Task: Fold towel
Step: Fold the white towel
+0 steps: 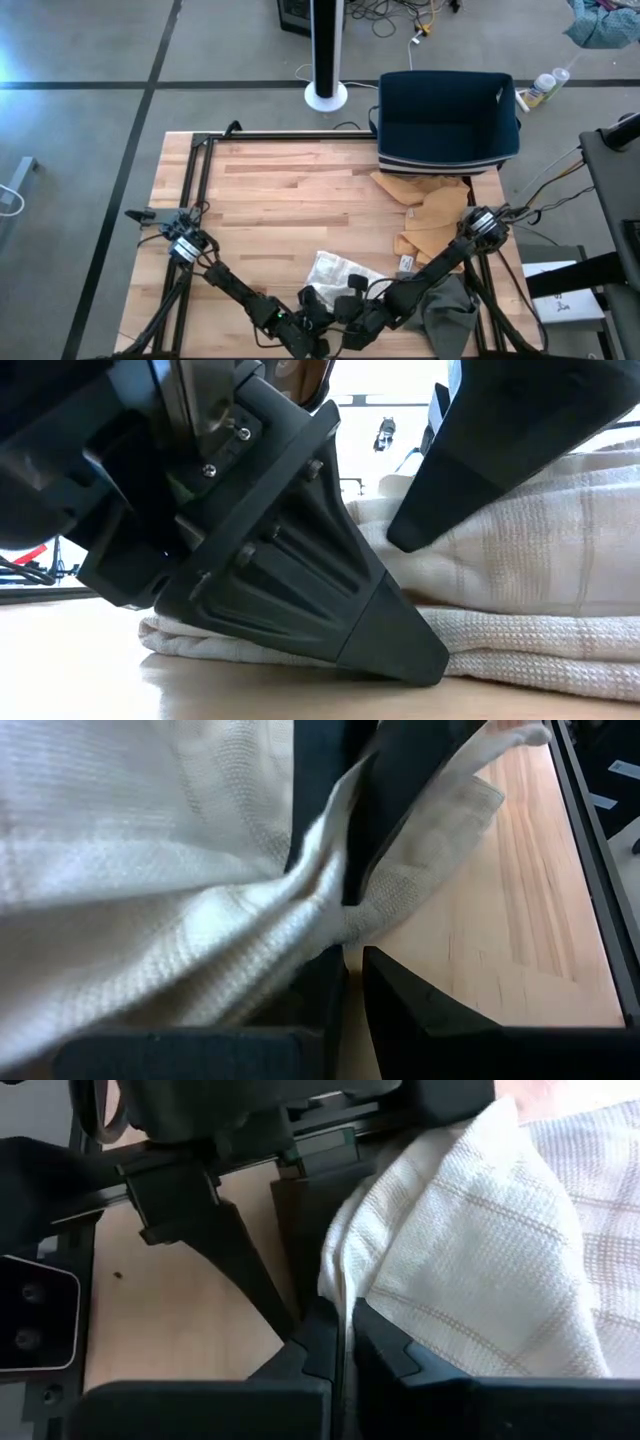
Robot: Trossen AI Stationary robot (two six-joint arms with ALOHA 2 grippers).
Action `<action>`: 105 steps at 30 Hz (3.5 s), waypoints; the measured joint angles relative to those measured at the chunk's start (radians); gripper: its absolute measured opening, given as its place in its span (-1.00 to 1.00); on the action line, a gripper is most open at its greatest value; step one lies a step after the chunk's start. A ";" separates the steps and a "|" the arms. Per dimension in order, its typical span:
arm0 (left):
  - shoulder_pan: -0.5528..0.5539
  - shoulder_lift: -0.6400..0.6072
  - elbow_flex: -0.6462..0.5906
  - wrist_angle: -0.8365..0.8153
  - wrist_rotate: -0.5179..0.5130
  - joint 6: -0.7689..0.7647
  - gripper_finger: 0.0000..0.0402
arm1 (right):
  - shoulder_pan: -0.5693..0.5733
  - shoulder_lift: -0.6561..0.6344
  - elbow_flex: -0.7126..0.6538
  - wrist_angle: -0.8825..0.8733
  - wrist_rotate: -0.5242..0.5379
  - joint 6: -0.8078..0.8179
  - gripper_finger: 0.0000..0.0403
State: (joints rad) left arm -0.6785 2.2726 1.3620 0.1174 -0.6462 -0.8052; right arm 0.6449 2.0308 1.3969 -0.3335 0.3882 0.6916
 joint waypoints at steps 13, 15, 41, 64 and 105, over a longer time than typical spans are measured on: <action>0.000 -0.001 -0.001 0.001 0.001 -0.001 -0.81 | -0.015 0.000 -0.017 0.010 0.035 0.067 -0.82; 0.000 -0.002 -0.002 0.001 0.002 -0.004 -0.81 | -0.017 0.000 -0.017 0.015 0.037 0.069 -0.70; -0.042 -0.359 -0.005 -0.389 -0.097 0.027 -0.81 | 0.066 -0.189 -0.151 -0.095 0.188 0.000 0.05; 0.039 -0.303 -0.244 -0.304 0.161 -0.129 -0.81 | 0.140 -0.148 -0.164 -0.014 0.071 -0.115 -0.06; 0.026 -0.004 0.209 -0.389 0.106 0.051 -0.81 | 0.115 -0.001 -0.154 0.137 0.092 -0.170 -0.32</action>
State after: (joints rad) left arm -0.6520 2.2687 1.5706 -0.2718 -0.5399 -0.7546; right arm 0.7602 2.0296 1.2428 -0.1968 0.4800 0.5219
